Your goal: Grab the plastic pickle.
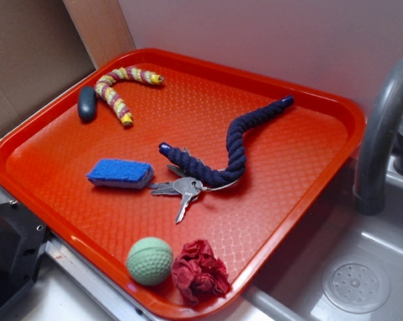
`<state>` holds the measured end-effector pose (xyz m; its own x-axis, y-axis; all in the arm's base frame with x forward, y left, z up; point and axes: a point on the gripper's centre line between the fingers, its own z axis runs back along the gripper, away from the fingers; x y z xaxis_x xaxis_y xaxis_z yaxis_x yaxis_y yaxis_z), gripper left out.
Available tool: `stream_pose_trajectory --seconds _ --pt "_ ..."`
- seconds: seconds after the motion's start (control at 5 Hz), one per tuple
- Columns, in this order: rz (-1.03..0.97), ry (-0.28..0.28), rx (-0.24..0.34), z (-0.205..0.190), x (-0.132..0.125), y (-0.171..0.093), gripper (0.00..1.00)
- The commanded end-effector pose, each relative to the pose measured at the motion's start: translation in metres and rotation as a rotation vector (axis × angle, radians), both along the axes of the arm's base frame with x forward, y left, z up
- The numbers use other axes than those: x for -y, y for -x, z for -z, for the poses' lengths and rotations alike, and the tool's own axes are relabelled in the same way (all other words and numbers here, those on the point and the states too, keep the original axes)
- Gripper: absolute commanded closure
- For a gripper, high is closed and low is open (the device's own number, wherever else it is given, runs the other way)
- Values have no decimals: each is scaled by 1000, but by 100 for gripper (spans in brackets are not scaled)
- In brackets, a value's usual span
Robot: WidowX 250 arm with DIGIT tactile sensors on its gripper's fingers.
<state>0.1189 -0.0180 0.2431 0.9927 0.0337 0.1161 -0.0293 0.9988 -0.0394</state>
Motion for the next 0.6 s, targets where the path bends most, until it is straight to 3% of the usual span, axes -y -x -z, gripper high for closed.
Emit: stream_pose_trajectory --seconds 0.0,0.2,0.4 --pt "0 0 0 0 0 0 0" --pt "-246 -85 -89 50 -39 -33 0" --pt "-502 -85 40 85 -77 -61 0"
